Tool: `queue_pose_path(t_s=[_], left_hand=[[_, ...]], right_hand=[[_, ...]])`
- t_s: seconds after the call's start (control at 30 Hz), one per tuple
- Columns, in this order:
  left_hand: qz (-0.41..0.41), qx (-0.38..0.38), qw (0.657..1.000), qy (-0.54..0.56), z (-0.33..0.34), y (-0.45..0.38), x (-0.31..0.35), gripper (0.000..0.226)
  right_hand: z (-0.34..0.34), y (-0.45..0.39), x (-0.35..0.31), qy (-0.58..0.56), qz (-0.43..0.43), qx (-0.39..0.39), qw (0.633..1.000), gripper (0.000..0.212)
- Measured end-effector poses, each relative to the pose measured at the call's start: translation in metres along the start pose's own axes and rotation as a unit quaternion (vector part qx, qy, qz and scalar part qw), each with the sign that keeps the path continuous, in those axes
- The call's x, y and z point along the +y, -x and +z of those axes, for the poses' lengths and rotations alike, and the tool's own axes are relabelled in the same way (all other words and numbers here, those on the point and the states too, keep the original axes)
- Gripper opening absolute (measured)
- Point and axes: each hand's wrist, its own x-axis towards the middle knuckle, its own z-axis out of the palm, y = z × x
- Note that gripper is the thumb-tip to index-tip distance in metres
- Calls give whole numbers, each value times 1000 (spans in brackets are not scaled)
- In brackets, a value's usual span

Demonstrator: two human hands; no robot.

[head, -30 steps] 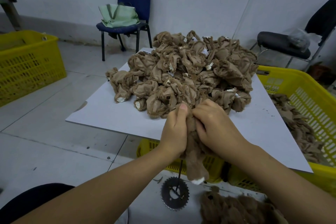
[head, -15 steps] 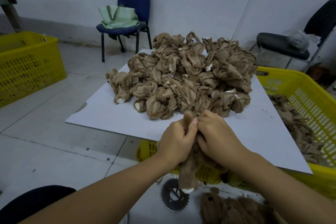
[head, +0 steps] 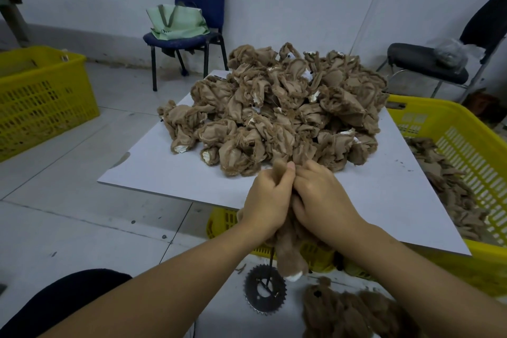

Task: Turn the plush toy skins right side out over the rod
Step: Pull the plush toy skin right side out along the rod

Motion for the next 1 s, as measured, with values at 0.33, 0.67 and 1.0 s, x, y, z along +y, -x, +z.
queue_pose_path(t_s=[0.33, 0.67, 1.0], left_hand=[[-16, 54, 995, 78, -6, -13, 23, 47], [-40, 5, 998, 47, -1, 1, 7, 47], [-4, -5, 1000, 9, 4, 12, 4, 51]], right_hand=[[-19, -5, -1, 12, -21, 84, 996, 10], [-6, 3, 2, -40, 4, 17, 999, 16], [-6, 11, 3, -56, -3, 13, 998, 13]])
